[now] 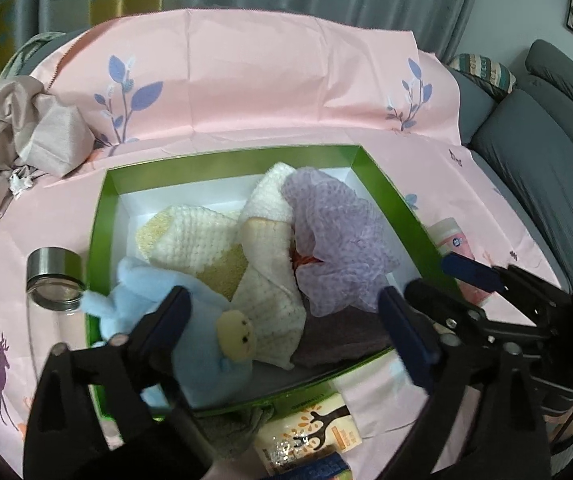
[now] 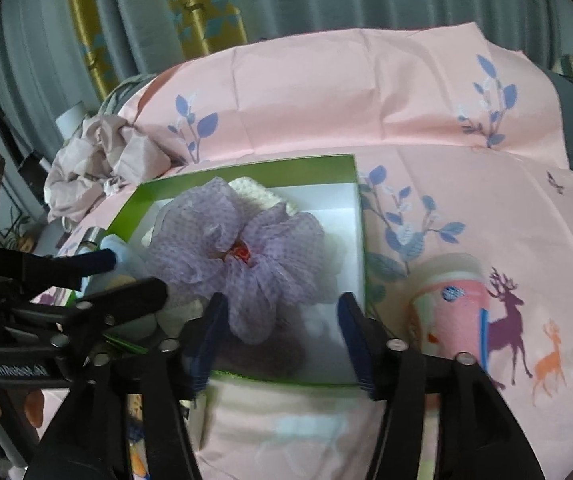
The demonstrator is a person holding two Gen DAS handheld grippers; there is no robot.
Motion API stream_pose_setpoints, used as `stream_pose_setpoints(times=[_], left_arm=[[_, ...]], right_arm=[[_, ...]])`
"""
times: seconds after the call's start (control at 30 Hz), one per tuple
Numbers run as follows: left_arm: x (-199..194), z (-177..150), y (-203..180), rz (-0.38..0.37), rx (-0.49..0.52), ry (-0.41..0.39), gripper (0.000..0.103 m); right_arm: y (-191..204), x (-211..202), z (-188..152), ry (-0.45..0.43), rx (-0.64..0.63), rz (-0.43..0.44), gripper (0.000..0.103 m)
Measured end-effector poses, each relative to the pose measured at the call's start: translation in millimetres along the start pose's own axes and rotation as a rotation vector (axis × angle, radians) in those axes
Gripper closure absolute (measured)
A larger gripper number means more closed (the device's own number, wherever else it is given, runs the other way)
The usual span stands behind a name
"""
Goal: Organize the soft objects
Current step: 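Open the right gripper to release the bath puff into the box, then withdraw the right gripper and move it to the blue-and-orange tissue pack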
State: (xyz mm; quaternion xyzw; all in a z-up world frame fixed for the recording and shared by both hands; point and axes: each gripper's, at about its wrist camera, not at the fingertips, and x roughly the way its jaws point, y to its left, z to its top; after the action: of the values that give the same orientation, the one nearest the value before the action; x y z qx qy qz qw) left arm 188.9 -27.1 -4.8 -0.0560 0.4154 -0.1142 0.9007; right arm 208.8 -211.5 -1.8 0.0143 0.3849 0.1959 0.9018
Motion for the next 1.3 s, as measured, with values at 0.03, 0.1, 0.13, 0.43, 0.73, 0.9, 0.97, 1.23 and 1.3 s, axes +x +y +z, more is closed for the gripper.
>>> stream_pose_setpoints(times=[0.03, 0.1, 0.13, 0.43, 0.73, 0.9, 0.97, 1.23, 1.3], left_arm=[[-4.0, -1.0, 0.9, 0.000, -0.008, -0.007, 0.003], [-12.0, -2.6, 1.9, -0.003, -0.021, -0.017, 0.003], [-16.2, -3.9, 2.1, -0.005, -0.027, -0.020, 0.002], [-61.0, -29.0, 5.4, -0.032, -0.092, -0.054, 0.001], [-96.7, -70.6, 8.4, 0.087, -0.096, -0.064, 0.001], [-99.1, -94.5, 16.0, 0.114, -0.119, -0.014, 0.001], [-99.2, -103.1, 17.6, 0.125, -0.117, 0.001, 0.001], [-88.7, -131.3, 22.7, 0.117, -0.139, 0.063, 0.001], [-85.4, -136.8, 24.7, 0.124, -0.152, 0.075, 0.001]], right_arm=[[-1.4, -4.0, -1.5, -0.006, 0.011, 0.004, 0.037], [-3.0, -12.9, -4.9, -0.017, 0.031, 0.009, 0.029], [-2.8, -18.0, -7.0, -0.024, 0.035, 0.009, 0.027], [9.2, -54.9, -24.5, -0.055, 0.032, 0.018, 0.019], [25.6, -83.6, -47.8, -0.055, 0.000, 0.049, 0.019], [38.8, -89.6, -65.7, -0.027, -0.057, 0.060, 0.019], [43.6, -89.8, -73.0, -0.011, -0.075, 0.066, 0.019], [60.8, -78.8, -102.2, 0.068, -0.099, 0.095, 0.019], [65.3, -74.5, -108.2, 0.088, -0.102, 0.088, 0.019]])
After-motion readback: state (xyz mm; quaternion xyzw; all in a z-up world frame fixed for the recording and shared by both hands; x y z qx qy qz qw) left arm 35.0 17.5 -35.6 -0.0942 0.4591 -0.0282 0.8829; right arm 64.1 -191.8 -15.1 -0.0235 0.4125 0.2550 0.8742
